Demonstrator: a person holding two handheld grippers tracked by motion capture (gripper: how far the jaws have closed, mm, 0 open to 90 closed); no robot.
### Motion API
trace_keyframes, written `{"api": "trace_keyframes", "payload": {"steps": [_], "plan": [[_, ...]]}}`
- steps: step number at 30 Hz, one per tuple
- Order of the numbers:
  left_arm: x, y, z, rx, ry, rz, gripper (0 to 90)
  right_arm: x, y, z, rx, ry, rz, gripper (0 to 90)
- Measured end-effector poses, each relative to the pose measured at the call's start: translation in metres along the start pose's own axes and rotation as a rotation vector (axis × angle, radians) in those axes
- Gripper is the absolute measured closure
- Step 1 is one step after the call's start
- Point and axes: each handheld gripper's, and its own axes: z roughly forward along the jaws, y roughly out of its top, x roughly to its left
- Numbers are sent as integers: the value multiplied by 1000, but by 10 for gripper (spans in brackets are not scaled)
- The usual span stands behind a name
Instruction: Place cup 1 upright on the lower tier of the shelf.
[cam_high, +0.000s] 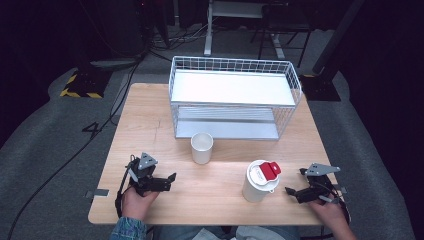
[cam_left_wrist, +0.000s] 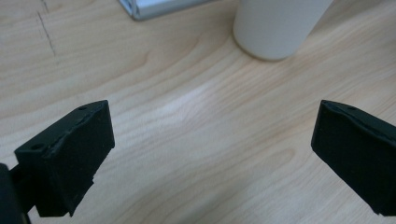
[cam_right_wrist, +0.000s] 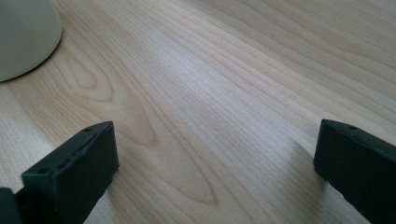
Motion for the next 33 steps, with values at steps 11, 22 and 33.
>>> {"api": "trace_keyframes", "payload": {"steps": [11, 22, 33], "plan": [[1, 9, -4, -137, -22, -3, 1, 0, 0, 0, 0, -2, 3, 0], [-10, 25, -3, -170, -25, 34, 1, 0, 0, 0, 0, -2, 3, 0], [-23, 43, 14, -184, -58, 65, 2, 0, 0, 0, -1, -3, 5, 1]]}}
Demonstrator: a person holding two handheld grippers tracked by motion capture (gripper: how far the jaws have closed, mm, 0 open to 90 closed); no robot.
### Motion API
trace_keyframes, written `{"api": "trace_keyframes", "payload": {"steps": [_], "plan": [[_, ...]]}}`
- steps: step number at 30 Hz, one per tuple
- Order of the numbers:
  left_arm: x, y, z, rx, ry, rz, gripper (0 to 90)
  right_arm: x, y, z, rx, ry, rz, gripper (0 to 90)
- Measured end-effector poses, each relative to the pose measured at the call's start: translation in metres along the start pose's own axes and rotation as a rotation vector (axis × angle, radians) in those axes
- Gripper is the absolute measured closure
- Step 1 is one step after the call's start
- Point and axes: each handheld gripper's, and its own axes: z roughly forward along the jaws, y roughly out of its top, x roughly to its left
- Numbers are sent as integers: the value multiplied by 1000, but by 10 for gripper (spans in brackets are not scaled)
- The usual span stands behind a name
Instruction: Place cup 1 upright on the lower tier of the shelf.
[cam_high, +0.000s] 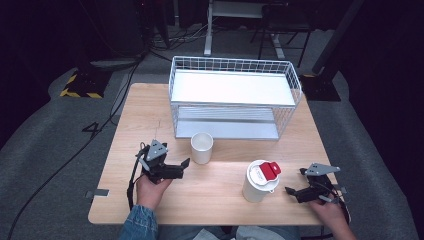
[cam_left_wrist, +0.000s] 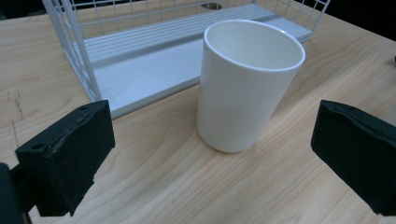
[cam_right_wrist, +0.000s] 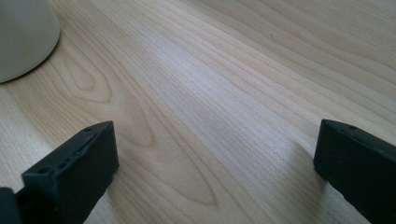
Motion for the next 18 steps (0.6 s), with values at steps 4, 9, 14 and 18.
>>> {"api": "trace_keyframes", "payload": {"steps": [4, 9, 14, 18], "plan": [[-3, 5, 9, -15, -20, -3, 2, 0, 0, 0, 0, 0, 0, 1], [-7, 10, 20, -10, -47, 18, 2, 0, 0, 0, 0, 0, 0, 1], [-9, 15, 30, -15, -70, 16, 2, 0, 0, 0, 0, -4, 4, 1], [-11, 16, 37, -22, -80, 12, 2, 0, 0, 0, 1, -5, 5, 1]]}}
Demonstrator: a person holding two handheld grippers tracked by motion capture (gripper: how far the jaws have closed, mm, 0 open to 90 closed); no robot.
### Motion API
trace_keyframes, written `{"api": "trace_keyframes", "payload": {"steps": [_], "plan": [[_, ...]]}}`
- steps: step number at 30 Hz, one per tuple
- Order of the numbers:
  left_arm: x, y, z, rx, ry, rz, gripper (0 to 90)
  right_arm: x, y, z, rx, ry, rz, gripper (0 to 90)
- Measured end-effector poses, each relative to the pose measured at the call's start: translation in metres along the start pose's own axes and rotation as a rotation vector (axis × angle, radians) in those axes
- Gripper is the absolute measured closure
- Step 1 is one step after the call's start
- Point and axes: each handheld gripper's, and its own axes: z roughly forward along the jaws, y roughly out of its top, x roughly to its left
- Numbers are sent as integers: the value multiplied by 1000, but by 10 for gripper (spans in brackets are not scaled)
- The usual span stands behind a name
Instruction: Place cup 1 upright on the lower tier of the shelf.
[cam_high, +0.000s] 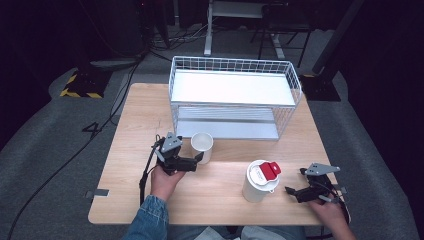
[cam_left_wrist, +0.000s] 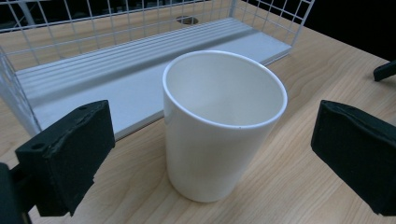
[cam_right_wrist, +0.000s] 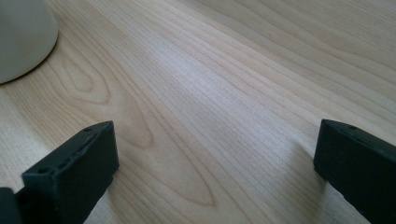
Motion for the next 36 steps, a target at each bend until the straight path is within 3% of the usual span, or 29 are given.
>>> {"api": "trace_keyframes", "payload": {"steps": [5, 13, 20, 27, 30, 32, 34, 36], "plan": [[-1, -2, 11, 11, 15, 5, 19, 0, 0, 0, 0, -1, 0, 1], [2, -5, 25, -28, -1, -15, 19, 0, 0, 0, -2, -1, 2, 1], [1, -9, 39, -32, -10, -16, 19, 0, 0, 0, -3, -1, 2, 1], [1, -14, 50, 1, 3, 6, 31, 0, 0, 0, -3, -3, 3, 2], [1, -16, 52, 24, 21, 10, 77, 0, 0, 0, -3, -4, 3, 3], [-1, -17, 52, 32, 22, 29, 111, 0, 0, 0, -3, -4, 4, 3], [-3, -18, 52, 36, 21, 48, 205, 0, 0, 0, -4, -6, 4, 4], [-6, -18, 53, 39, 30, 75, 210, 0, 0, 0, -3, -6, 4, 4]]}}
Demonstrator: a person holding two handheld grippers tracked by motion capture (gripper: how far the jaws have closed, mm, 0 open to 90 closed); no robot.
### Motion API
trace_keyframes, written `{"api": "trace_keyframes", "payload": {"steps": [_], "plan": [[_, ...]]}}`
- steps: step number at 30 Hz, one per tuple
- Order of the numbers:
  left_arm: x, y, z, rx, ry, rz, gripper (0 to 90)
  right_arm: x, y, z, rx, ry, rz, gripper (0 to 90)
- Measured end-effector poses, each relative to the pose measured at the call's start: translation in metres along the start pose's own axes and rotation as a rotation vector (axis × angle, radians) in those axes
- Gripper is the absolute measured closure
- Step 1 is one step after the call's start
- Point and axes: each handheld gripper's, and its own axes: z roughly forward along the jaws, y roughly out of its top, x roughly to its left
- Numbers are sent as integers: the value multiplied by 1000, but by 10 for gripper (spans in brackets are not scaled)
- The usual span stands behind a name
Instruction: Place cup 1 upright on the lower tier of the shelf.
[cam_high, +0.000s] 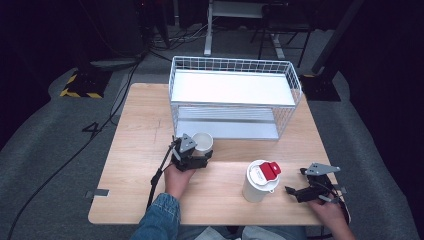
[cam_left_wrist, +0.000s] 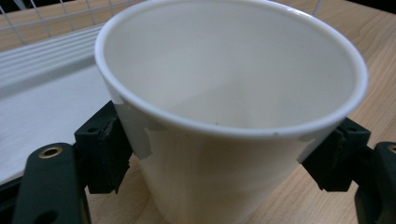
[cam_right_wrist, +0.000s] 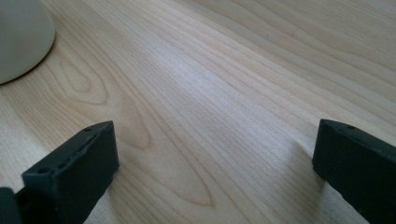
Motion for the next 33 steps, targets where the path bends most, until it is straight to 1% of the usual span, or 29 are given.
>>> {"api": "trace_keyframes", "payload": {"steps": [3, 17, 18, 22, 29, 33], "plan": [[0, 0, 1, -3, -6, -5, 215, 0, 0, 0, 0, -1, 2, 4], [-1, 0, 1, 2, 0, -5, 219, 0, 0, 0, 0, -1, 1, 4], [-1, 1, 0, 5, 2, 9, 219, 0, 0, 0, 0, -1, 2, 4], [-4, 3, 0, 9, 9, -1, 218, 0, 0, 0, 0, -1, 1, 4], [-13, 13, -1, -22, 1, -5, 218, 0, 0, 0, 0, -1, 2, 4], [-18, 19, -1, -36, 4, -26, 218, 0, 0, 0, 1, -2, -1, 4]]}}
